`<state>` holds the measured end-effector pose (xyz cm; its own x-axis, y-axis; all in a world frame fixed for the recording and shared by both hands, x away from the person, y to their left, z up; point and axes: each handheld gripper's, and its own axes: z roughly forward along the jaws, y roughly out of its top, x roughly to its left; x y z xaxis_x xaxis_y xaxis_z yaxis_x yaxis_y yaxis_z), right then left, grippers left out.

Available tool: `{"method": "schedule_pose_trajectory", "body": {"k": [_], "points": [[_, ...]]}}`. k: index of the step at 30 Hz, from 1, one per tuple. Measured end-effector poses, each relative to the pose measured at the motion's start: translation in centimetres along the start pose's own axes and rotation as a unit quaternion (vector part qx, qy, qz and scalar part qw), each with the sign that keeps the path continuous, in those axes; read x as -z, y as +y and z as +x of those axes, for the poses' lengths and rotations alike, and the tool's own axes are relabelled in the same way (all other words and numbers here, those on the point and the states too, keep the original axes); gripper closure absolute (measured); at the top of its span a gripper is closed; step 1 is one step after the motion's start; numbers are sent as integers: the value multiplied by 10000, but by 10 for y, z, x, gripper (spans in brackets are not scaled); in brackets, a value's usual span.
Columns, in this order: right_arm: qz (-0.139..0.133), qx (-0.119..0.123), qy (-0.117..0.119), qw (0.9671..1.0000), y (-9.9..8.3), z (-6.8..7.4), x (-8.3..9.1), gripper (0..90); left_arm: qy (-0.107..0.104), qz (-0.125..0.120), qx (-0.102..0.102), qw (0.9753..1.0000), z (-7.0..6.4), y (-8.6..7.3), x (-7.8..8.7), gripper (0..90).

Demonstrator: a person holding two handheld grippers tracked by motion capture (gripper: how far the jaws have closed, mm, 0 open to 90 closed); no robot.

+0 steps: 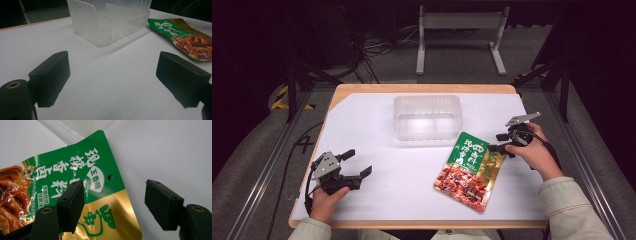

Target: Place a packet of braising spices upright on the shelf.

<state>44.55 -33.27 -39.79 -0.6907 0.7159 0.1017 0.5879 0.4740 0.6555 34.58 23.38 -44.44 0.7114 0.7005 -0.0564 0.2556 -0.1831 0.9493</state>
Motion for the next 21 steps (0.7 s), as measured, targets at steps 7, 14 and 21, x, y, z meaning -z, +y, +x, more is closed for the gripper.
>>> {"method": "schedule_pose_trajectory", "body": {"k": [7,14,21], "points": [[177,-39,72,9998,-6,-1,-8,334,24,4,37,10000,0,0,0,130],[174,-80,170,9997,-13,-4,-12,347,24,23,62,10000,1,0,0,132],[96,-179,264,9994,-14,-4,-8,405,17,20,88,10000,2,0,0,133]]}}
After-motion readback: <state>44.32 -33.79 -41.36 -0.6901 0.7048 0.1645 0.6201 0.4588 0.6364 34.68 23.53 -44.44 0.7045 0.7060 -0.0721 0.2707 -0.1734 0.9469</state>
